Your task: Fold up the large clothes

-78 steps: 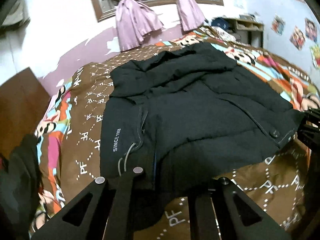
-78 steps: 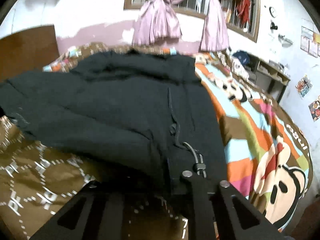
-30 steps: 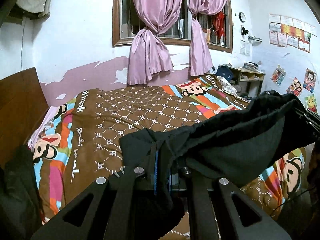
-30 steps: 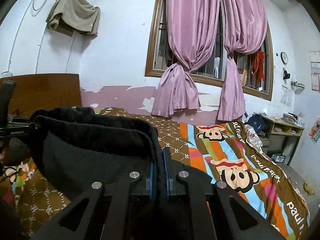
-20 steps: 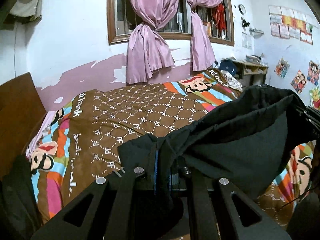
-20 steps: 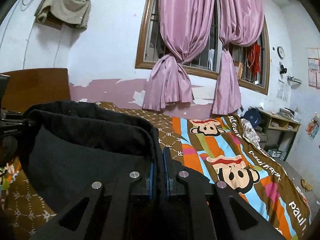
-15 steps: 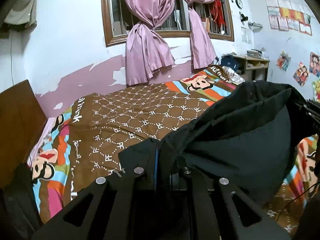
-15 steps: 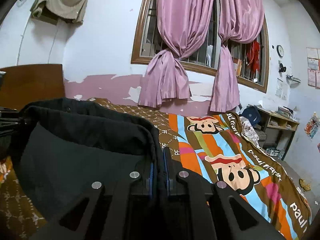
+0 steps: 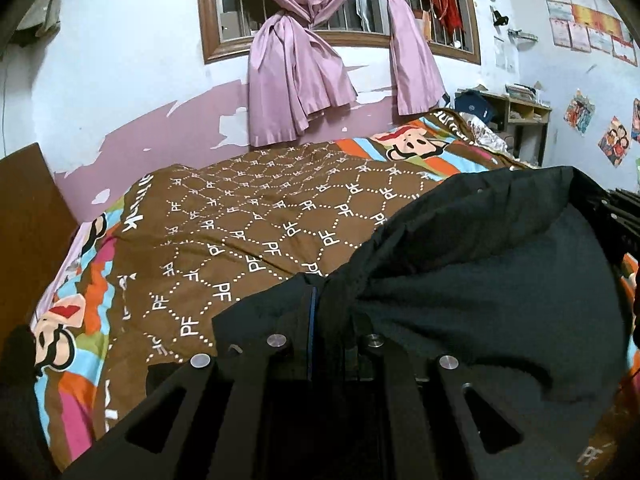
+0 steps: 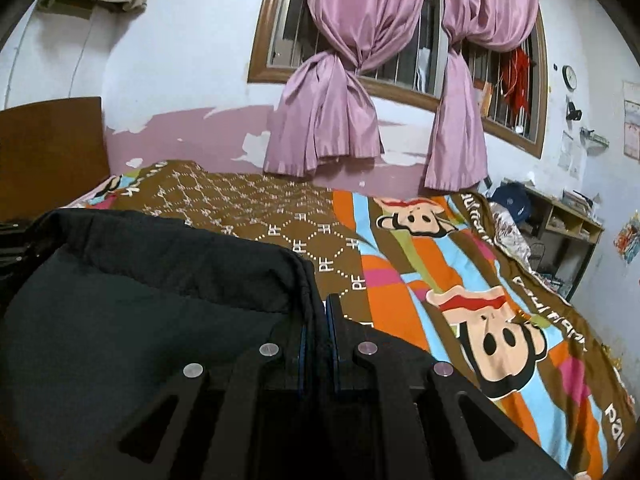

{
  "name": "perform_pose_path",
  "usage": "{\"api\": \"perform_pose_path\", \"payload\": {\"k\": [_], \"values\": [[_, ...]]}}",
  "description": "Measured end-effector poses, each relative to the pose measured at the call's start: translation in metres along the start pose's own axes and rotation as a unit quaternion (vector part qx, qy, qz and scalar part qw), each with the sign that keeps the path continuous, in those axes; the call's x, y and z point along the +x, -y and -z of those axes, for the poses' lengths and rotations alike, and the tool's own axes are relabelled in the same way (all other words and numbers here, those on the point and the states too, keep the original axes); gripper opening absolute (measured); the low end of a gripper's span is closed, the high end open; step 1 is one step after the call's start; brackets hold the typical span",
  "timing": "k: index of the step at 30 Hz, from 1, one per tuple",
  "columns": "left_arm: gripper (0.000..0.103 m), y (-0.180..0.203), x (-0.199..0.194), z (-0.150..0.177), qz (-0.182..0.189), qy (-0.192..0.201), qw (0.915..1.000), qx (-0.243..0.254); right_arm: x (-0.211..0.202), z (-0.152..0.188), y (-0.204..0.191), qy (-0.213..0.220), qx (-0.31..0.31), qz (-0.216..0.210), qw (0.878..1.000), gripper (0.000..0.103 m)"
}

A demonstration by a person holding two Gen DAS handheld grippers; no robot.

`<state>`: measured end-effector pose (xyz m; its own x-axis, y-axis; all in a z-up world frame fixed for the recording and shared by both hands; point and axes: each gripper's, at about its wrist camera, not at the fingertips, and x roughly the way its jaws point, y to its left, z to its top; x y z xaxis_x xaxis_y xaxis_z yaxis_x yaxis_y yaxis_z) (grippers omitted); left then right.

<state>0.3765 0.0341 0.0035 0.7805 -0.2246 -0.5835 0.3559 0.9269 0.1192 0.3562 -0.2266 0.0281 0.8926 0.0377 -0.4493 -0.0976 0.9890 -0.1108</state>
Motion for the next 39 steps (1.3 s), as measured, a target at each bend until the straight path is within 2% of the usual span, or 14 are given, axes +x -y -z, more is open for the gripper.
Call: {"api": "perform_pose_path", "payload": {"k": [6, 10, 11, 12, 13, 14, 15, 16, 18, 19, 22, 27, 34, 39], "values": [[0.011, -0.006, 0.025, 0.004, 0.010, -0.009, 0.9999, -0.010, 0.026, 0.008, -0.002, -0.018, 0.002, 0.011, 1.000, 0.009], [0.015, -0.010, 0.028, 0.003, 0.026, -0.019, 0.9993, -0.021, 0.022, 0.010, 0.000, -0.017, 0.002, 0.002, 1.000, 0.015], [0.018, -0.010, 0.027, 0.002, 0.025, -0.020, 0.9992, -0.023, 0.020, 0.008, 0.001, -0.018, 0.001, -0.001, 1.000, 0.021], [0.031, -0.010, 0.025, 0.001, 0.022, -0.020, 0.9992, -0.026, 0.017, 0.007, 0.002, -0.018, -0.001, -0.002, 1.000, 0.027], [0.054, -0.012, 0.020, 0.001, 0.020, -0.015, 0.9991, -0.033, 0.013, 0.006, 0.002, -0.018, -0.003, -0.003, 1.000, 0.047], [0.064, -0.013, 0.016, 0.000, 0.019, -0.009, 0.9989, -0.041, 0.007, 0.004, 0.003, -0.015, -0.003, -0.005, 1.000, 0.063], [0.079, -0.016, 0.011, -0.001, 0.016, -0.001, 0.9986, -0.051, 0.002, 0.003, 0.004, -0.009, -0.003, -0.005, 1.000, 0.065], [0.086, -0.021, 0.002, -0.002, 0.014, 0.012, 0.9975, -0.068, -0.006, 0.002, 0.006, -0.001, -0.003, -0.006, 1.000, 0.065], [0.089, -0.029, -0.012, -0.002, 0.015, 0.022, 0.9948, -0.098, -0.020, 0.000, 0.006, 0.002, -0.008, -0.010, 1.000, 0.069], [0.089, -0.032, -0.018, -0.002, 0.013, 0.020, 0.9939, -0.107, -0.025, 0.000, 0.006, 0.002, -0.008, -0.010, 1.000, 0.077], [0.090, -0.031, -0.038, 0.001, 0.013, 0.020, 0.9937, -0.109, -0.047, 0.004, 0.007, 0.001, -0.003, -0.031, 1.000, 0.088], [0.090, -0.003, -0.070, 0.016, 0.040, 0.030, 0.9966, -0.065, -0.077, 0.026, 0.004, -0.017, 0.004, -0.064, 0.998, 0.092], [0.090, 0.048, -0.071, 0.055, 0.100, -0.011, 0.9948, -0.016, -0.076, 0.073, -0.005, -0.091, 0.035, -0.119, 0.988, 0.092], [0.090, 0.062, -0.051, 0.063, 0.091, -0.031, 0.9953, 0.003, -0.051, 0.090, -0.013, -0.129, 0.056, -0.136, 0.981, 0.092]]}}
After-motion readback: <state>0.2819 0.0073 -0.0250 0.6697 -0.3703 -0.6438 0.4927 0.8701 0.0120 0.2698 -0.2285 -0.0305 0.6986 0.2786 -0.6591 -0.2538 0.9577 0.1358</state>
